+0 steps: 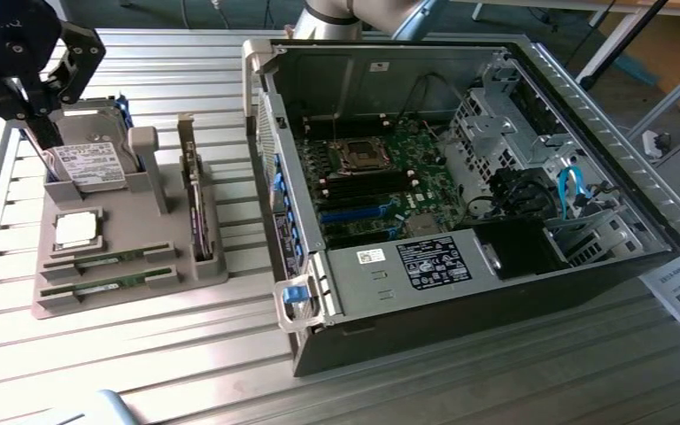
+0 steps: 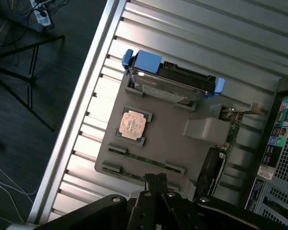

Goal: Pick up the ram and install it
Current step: 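Pick up the ram and move it above insertion slot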

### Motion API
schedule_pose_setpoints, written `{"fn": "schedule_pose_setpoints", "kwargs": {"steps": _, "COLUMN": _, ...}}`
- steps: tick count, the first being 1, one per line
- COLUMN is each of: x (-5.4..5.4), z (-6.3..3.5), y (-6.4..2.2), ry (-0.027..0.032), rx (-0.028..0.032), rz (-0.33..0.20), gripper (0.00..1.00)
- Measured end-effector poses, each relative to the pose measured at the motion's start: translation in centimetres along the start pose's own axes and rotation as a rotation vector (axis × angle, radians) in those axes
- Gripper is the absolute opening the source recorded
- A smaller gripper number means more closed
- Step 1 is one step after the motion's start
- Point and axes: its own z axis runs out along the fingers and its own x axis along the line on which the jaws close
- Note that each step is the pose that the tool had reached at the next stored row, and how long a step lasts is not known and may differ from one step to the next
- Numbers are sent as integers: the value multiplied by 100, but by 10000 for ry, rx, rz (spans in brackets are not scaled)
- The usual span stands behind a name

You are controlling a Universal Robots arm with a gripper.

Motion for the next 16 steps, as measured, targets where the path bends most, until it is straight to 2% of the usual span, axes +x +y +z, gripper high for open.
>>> {"fn": "schedule_pose_setpoints", "kwargs": {"steps": 6, "x": 0, "z": 0, "y": 0, "ry": 56, "rx": -6, "rz": -1008, "gripper": 10}}
{"fn": "schedule_pose_setpoints", "kwargs": {"steps": 16, "x": 0, "z": 0, "y": 0, "ry": 134, "rx": -14, "rz": -2402, "gripper": 10}}
